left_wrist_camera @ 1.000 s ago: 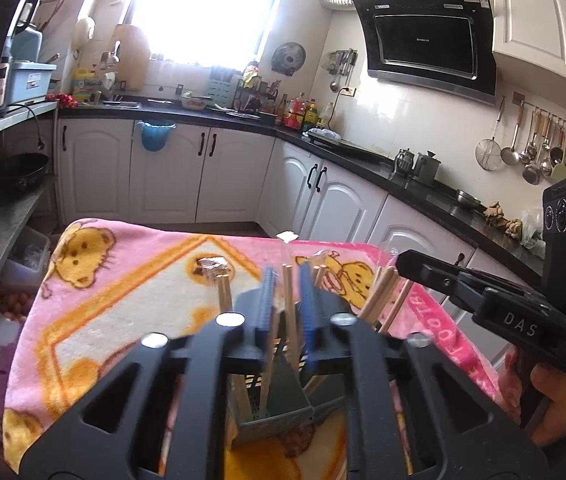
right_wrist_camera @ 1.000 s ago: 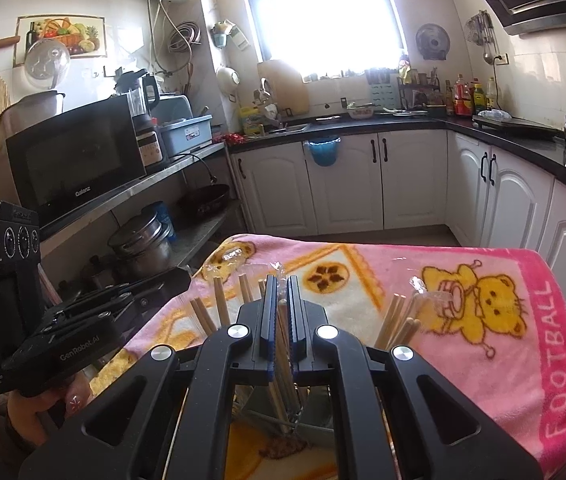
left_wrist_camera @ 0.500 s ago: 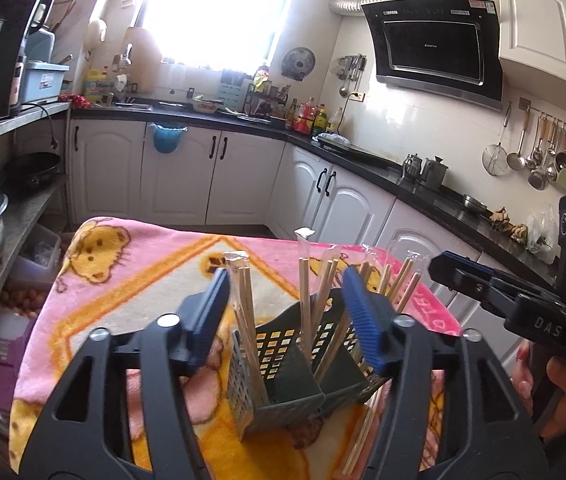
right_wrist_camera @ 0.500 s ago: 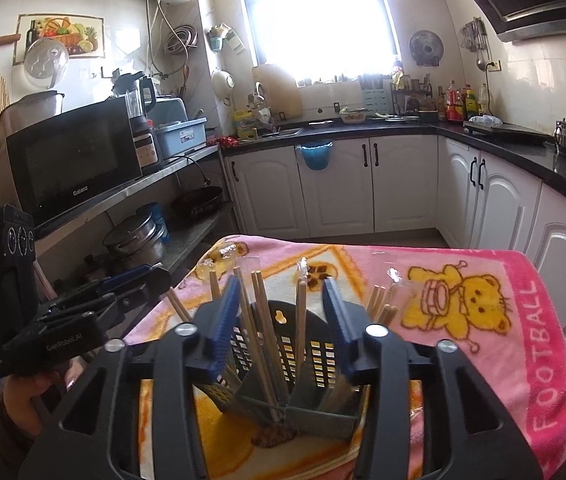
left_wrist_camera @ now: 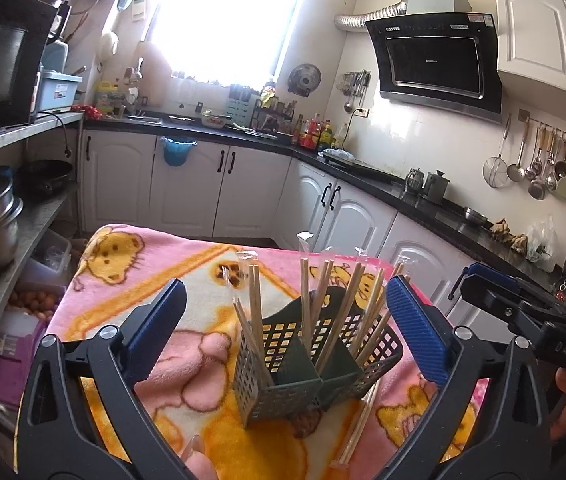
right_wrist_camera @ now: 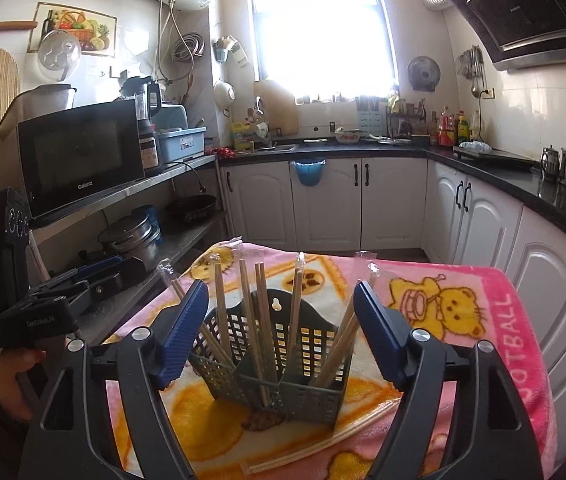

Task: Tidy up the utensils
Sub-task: 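Withdraw both open grippers from the caddy toward the loose chopsticks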

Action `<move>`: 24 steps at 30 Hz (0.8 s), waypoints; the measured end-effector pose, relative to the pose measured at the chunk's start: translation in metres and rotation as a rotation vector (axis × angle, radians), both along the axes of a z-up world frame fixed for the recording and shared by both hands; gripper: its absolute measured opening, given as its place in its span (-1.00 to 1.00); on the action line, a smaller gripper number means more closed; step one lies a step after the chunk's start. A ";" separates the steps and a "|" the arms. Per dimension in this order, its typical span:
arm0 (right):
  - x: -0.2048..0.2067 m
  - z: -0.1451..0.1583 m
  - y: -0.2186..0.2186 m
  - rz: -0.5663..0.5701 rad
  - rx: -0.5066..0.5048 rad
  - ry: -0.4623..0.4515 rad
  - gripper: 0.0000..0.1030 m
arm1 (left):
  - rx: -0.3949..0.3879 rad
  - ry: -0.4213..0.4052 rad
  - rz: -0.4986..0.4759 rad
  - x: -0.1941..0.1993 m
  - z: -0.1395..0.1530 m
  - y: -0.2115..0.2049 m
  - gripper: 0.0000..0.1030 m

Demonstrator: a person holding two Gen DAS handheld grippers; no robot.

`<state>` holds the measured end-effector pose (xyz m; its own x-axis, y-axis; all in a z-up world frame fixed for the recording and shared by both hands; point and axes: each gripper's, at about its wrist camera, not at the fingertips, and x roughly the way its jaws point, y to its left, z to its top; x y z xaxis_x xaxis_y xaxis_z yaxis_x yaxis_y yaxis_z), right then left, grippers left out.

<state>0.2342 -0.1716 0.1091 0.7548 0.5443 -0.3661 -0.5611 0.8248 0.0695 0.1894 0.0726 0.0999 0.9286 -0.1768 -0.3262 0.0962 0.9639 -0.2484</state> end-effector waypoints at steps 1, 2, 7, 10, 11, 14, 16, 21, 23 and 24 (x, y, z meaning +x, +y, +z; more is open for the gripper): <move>-0.003 0.000 -0.001 0.002 -0.001 -0.004 0.46 | 0.000 -0.001 -0.001 -0.002 0.000 -0.001 0.79; -0.008 0.000 -0.002 0.002 -0.001 -0.010 0.48 | -0.001 -0.002 -0.002 -0.005 0.000 -0.001 0.79; -0.023 -0.002 -0.005 0.003 -0.011 -0.030 0.54 | 0.005 -0.007 -0.003 -0.016 0.000 -0.005 0.79; -0.030 -0.005 -0.007 0.002 -0.018 -0.031 0.54 | 0.005 -0.006 -0.008 -0.022 -0.002 -0.008 0.79; -0.033 -0.007 -0.008 0.000 -0.019 -0.030 0.54 | 0.006 -0.007 -0.009 -0.023 -0.003 -0.008 0.79; -0.040 -0.012 -0.011 -0.007 -0.021 -0.026 0.54 | 0.010 -0.002 -0.009 -0.029 -0.006 -0.011 0.79; -0.043 -0.015 -0.012 -0.016 -0.039 -0.027 0.54 | 0.009 0.004 -0.010 -0.030 -0.009 -0.011 0.79; -0.053 -0.026 -0.016 -0.046 -0.075 -0.026 0.61 | 0.003 0.024 -0.014 -0.035 -0.017 -0.014 0.79; -0.057 -0.029 -0.018 -0.060 -0.083 -0.025 0.63 | 0.001 0.032 -0.018 -0.036 -0.020 -0.016 0.79; -0.057 -0.029 -0.020 -0.062 -0.085 -0.024 0.63 | 0.001 0.035 -0.019 -0.037 -0.021 -0.016 0.79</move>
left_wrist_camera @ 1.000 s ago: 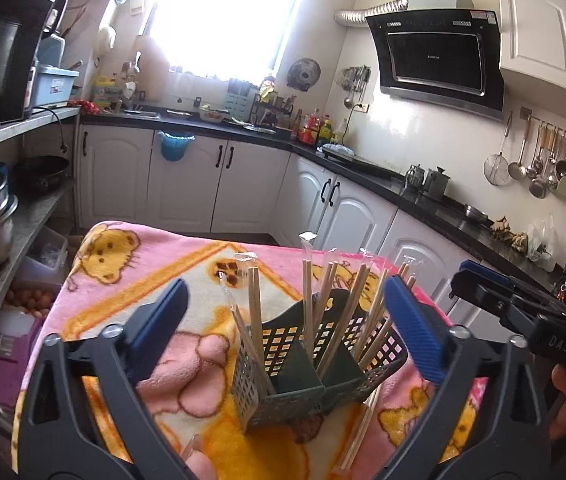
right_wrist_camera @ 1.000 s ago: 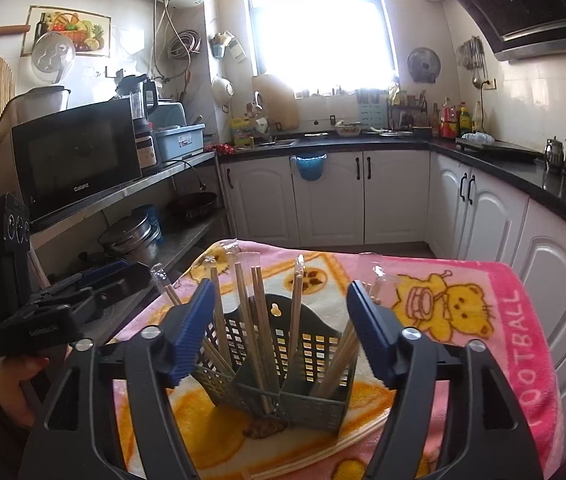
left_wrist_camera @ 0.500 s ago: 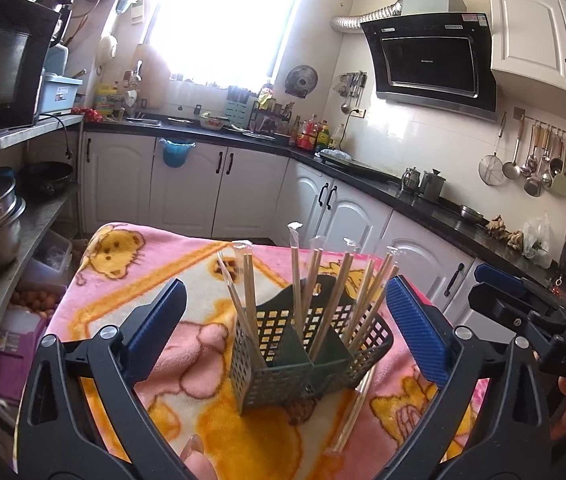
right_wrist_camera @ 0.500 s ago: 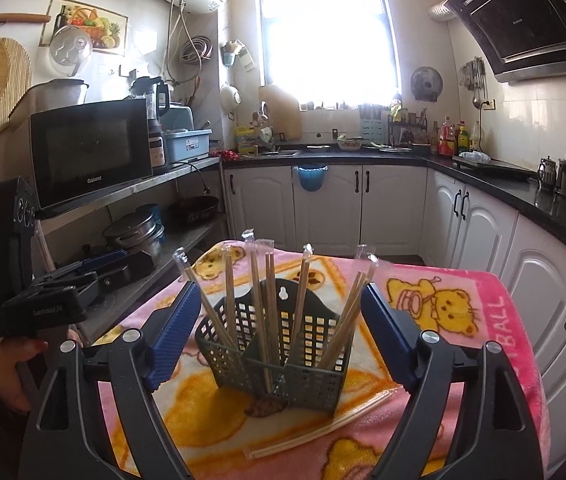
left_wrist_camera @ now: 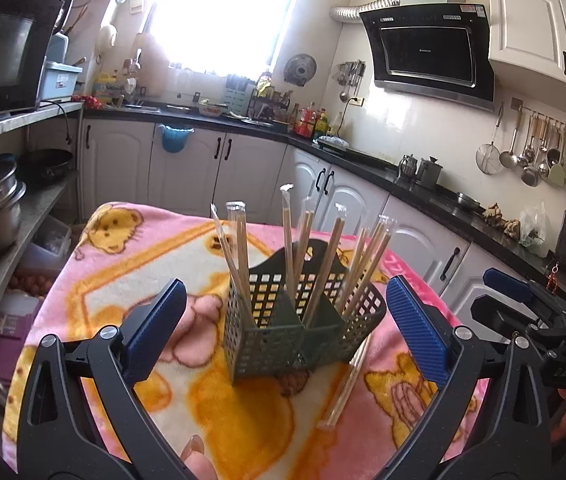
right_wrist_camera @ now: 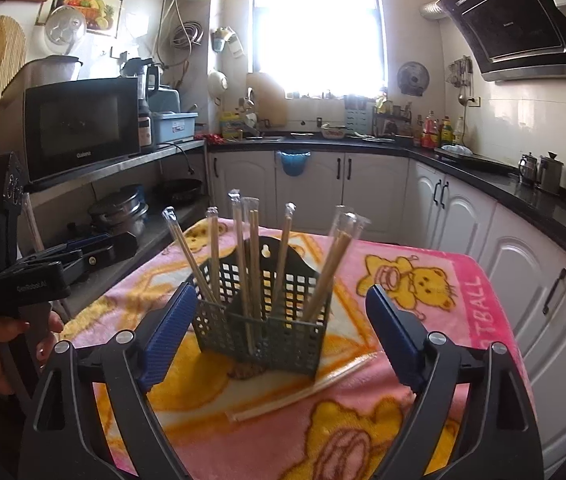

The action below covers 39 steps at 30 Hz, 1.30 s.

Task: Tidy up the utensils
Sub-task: 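Withdraw both open grippers from the caddy toward the loose chopsticks, then close the left gripper on a sleeved chopstick while the right gripper grasps a bare chopstick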

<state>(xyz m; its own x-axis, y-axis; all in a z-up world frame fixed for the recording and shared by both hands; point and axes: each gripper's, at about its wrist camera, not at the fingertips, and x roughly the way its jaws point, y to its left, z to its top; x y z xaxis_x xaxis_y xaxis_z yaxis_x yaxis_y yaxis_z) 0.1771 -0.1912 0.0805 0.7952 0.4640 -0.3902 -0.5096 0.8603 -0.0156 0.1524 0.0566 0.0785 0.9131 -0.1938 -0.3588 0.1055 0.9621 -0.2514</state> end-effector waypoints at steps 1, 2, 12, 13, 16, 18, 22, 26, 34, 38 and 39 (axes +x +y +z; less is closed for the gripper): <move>-0.001 -0.001 -0.001 -0.001 -0.003 0.001 0.63 | 0.000 0.003 -0.001 -0.001 -0.002 -0.002 0.79; -0.002 -0.002 -0.003 -0.003 -0.005 0.004 0.63 | -0.001 0.009 -0.004 -0.001 -0.004 -0.002 0.79; -0.009 -0.023 -0.016 -0.043 -0.021 0.059 0.64 | 0.001 0.074 -0.018 0.000 -0.028 -0.010 0.79; -0.009 -0.026 -0.018 -0.048 -0.023 0.068 0.64 | 0.001 0.082 -0.020 0.000 -0.031 -0.011 0.79; -0.009 -0.036 -0.022 -0.057 -0.030 0.094 0.64 | 0.009 0.112 -0.024 0.002 -0.042 -0.015 0.79; -0.010 -0.043 -0.024 -0.065 -0.038 0.110 0.64 | 0.009 0.130 -0.029 0.002 -0.049 -0.017 0.79; -0.011 -0.057 -0.031 -0.081 -0.039 0.144 0.64 | 0.025 0.170 -0.040 0.002 -0.065 -0.025 0.79; -0.011 -0.070 -0.039 -0.099 -0.036 0.179 0.64 | 0.041 0.202 -0.052 0.002 -0.077 -0.031 0.79; -0.012 -0.092 -0.051 -0.128 -0.049 0.237 0.64 | 0.067 0.261 -0.086 0.005 -0.100 -0.048 0.79; -0.010 -0.106 -0.061 -0.157 -0.052 0.276 0.64 | 0.084 0.283 -0.112 0.007 -0.111 -0.058 0.79; -0.010 -0.109 -0.063 -0.164 -0.052 0.285 0.64 | 0.086 0.290 -0.123 0.007 -0.113 -0.061 0.79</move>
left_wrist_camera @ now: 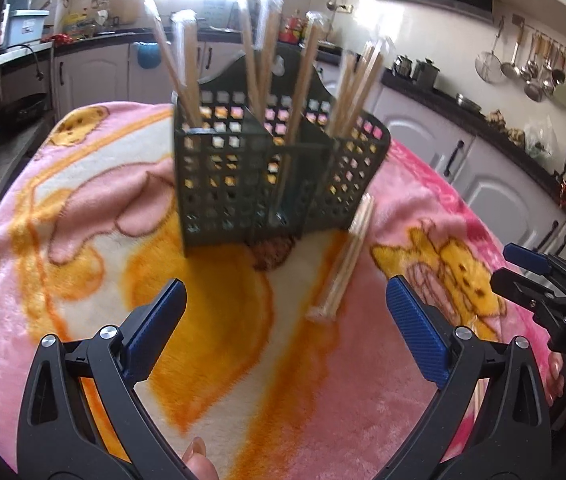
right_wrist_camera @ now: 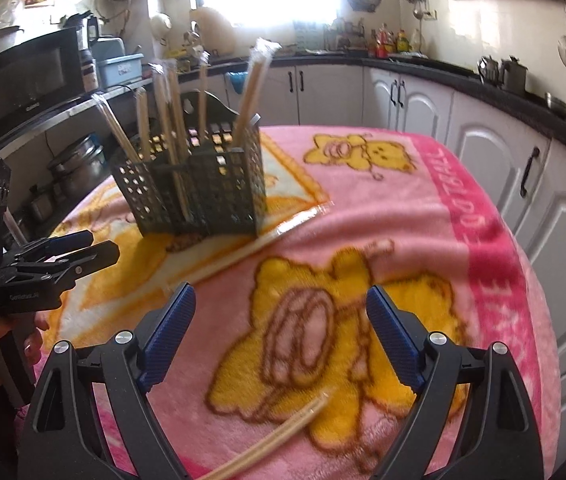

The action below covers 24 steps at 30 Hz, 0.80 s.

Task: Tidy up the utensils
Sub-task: 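Close the left gripper on a sleeved chopstick while the right gripper grasps a bare chopstick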

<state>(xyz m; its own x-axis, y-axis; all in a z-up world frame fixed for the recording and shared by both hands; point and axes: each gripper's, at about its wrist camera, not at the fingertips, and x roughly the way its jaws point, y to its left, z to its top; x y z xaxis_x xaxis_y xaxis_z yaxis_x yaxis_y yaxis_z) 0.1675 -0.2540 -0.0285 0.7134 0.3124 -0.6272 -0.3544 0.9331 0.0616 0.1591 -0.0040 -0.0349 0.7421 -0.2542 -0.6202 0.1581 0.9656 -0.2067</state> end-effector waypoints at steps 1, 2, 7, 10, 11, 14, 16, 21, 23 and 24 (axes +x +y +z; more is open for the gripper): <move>-0.001 -0.003 -0.001 -0.006 -0.002 0.007 0.64 | 0.000 0.005 -0.007 0.000 -0.003 -0.002 0.79; -0.001 -0.007 -0.004 -0.012 -0.005 0.017 0.64 | 0.001 0.015 -0.018 0.001 -0.006 -0.005 0.79; 0.002 -0.024 -0.016 -0.048 -0.012 0.069 0.64 | 0.014 0.055 -0.067 0.006 -0.021 -0.020 0.73; 0.004 -0.033 -0.023 -0.062 -0.008 0.109 0.64 | 0.008 0.089 -0.090 0.011 -0.031 -0.025 0.52; 0.005 -0.037 -0.025 -0.063 -0.002 0.127 0.63 | -0.004 0.102 -0.097 0.014 -0.034 -0.026 0.45; 0.007 -0.046 -0.030 -0.061 0.034 0.180 0.50 | -0.020 0.123 -0.108 0.019 -0.039 -0.028 0.22; 0.007 -0.052 -0.033 -0.057 0.068 0.220 0.38 | -0.025 0.137 -0.113 0.022 -0.041 -0.029 0.10; 0.002 -0.060 -0.031 -0.056 0.069 0.250 0.05 | -0.045 0.172 -0.121 0.031 -0.048 -0.031 -0.07; 0.000 -0.060 -0.031 -0.056 0.072 0.256 -0.13 | -0.048 0.180 -0.114 0.034 -0.050 -0.031 -0.21; 0.000 -0.060 -0.032 -0.057 0.074 0.259 -0.29 | -0.048 0.183 -0.112 0.035 -0.050 -0.030 -0.24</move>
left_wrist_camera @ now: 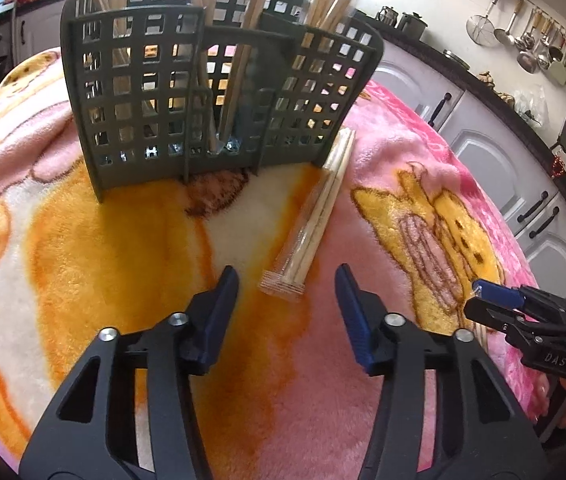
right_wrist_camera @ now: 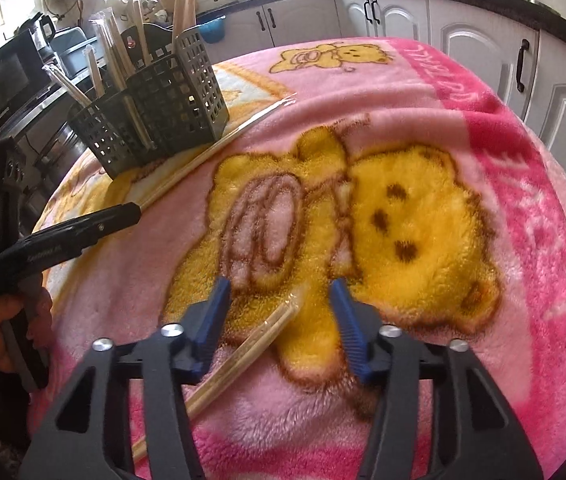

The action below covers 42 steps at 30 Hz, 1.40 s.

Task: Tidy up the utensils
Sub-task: 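Close the left gripper on a sleeved chopstick while the right gripper grasps a bare chopstick, then lift both held chopsticks and carry them above the green caddy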

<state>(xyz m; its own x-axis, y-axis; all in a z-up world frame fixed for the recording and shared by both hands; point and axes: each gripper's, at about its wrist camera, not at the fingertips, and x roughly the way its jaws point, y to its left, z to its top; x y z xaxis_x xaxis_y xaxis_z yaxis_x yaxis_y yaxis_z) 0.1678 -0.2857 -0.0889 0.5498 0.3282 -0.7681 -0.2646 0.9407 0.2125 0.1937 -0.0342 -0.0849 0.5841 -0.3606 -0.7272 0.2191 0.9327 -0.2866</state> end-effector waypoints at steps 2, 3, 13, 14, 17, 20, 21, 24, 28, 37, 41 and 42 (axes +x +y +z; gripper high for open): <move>0.000 -0.001 -0.001 0.008 0.009 0.009 -0.53 | -0.001 0.003 0.005 0.000 -0.001 0.001 -0.34; 0.000 -0.002 -0.001 0.011 0.006 0.010 -0.67 | -0.005 0.005 0.007 0.000 -0.001 0.002 -0.37; -0.002 0.005 0.000 0.039 0.082 -0.015 -0.85 | -0.036 0.012 0.026 -0.001 0.000 0.016 -0.85; -0.002 0.008 0.001 0.045 0.085 -0.022 -0.85 | -0.046 0.010 0.027 -0.002 0.001 0.018 -0.86; -0.003 0.020 0.006 0.068 0.111 -0.055 -0.86 | -0.069 -0.018 0.038 -0.008 0.010 0.027 -0.88; -0.005 0.037 0.010 0.090 0.138 -0.096 -0.87 | -0.098 -0.067 0.052 -0.015 0.030 0.037 -0.90; -0.005 0.042 0.012 0.097 0.145 -0.109 -0.88 | -0.103 -0.088 0.055 -0.018 0.038 0.040 -0.91; -0.007 0.063 0.018 0.123 0.168 -0.158 -0.89 | -0.113 -0.156 0.056 -0.027 0.064 0.048 -0.91; -0.008 0.089 0.027 0.154 0.191 -0.222 -0.89 | -0.134 -0.249 0.051 -0.039 0.100 0.055 -0.92; -0.010 0.145 0.043 0.202 0.214 -0.367 -0.89 | -0.205 -0.382 0.032 -0.059 0.156 0.066 -0.93; -0.009 0.165 0.048 0.211 0.226 -0.422 -0.89 | -0.222 -0.418 0.022 -0.061 0.174 0.067 -0.93; -0.009 0.168 0.049 0.212 0.229 -0.431 -0.89 | -0.226 -0.428 0.021 -0.063 0.177 0.068 -0.93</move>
